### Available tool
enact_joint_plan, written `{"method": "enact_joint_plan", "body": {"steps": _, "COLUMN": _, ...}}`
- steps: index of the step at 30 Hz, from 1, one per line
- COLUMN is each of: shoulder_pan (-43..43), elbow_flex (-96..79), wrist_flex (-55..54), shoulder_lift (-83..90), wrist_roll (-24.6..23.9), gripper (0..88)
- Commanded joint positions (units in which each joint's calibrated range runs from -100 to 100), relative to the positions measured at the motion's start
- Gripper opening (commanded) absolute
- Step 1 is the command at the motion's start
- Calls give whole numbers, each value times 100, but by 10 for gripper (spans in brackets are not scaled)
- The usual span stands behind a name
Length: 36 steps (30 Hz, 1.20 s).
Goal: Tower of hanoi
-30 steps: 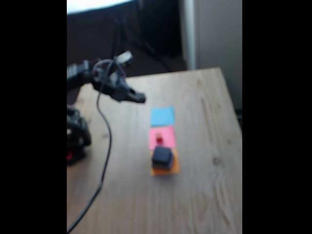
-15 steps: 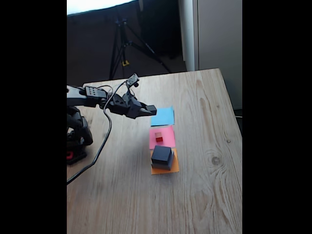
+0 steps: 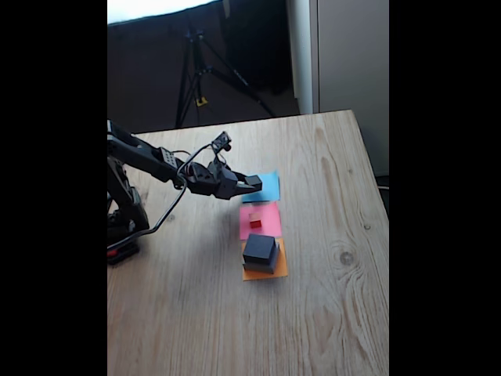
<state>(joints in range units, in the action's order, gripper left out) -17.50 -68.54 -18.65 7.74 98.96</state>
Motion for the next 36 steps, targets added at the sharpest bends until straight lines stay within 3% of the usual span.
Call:
{"method": "enact_joint_plan", "body": {"steps": 1, "shoulder_pan": -118, "elbow_flex": 108, "wrist_flex": -494, "shoulder_lift": -236, "wrist_roll": 104, "gripper": 32}}
{"method": "enact_joint_plan", "body": {"steps": 13, "shoulder_pan": -160, "elbow_flex": 272, "wrist_flex": -1166, "shoulder_lift": -1061, "wrist_roll": 104, "gripper": 44}}
{"method": "enact_joint_plan", "body": {"steps": 21, "shoulder_pan": -126, "elbow_flex": 226, "wrist_flex": -1336, "shoulder_lift": -1198, "wrist_roll": 104, "gripper": 167}}
{"method": "enact_joint_plan", "body": {"steps": 27, "shoulder_pan": -76, "elbow_flex": 163, "wrist_flex": -1344, "shoulder_lift": -1009, "wrist_roll": 104, "gripper": 211}}
{"method": "enact_joint_plan", "body": {"steps": 36, "shoulder_pan": -93, "elbow_flex": -92, "wrist_flex": -324, "shoulder_lift": 422, "wrist_roll": 104, "gripper": 224}}
